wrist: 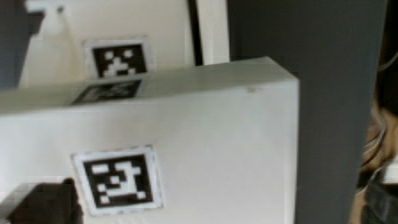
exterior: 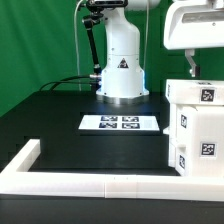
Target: Assemble cabinet
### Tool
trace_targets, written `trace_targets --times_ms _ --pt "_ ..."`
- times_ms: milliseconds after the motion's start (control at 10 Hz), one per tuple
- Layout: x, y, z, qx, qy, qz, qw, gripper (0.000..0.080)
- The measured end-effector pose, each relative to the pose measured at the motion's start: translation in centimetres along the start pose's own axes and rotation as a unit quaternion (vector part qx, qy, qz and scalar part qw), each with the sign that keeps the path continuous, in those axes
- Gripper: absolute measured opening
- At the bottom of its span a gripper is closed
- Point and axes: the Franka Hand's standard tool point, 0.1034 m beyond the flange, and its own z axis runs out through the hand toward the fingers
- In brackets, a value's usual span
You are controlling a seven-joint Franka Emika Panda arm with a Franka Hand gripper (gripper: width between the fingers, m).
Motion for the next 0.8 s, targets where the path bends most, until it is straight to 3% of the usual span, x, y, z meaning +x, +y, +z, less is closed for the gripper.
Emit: trace_targets --times_ms 300,800 --pt "0.0 1.1 0.1 -0.001 -0.008 -0.202 0.979 0.0797" --pt "0.0 1.5 0.1 -0.002 -0.011 -0.347 0.938 0.0797"
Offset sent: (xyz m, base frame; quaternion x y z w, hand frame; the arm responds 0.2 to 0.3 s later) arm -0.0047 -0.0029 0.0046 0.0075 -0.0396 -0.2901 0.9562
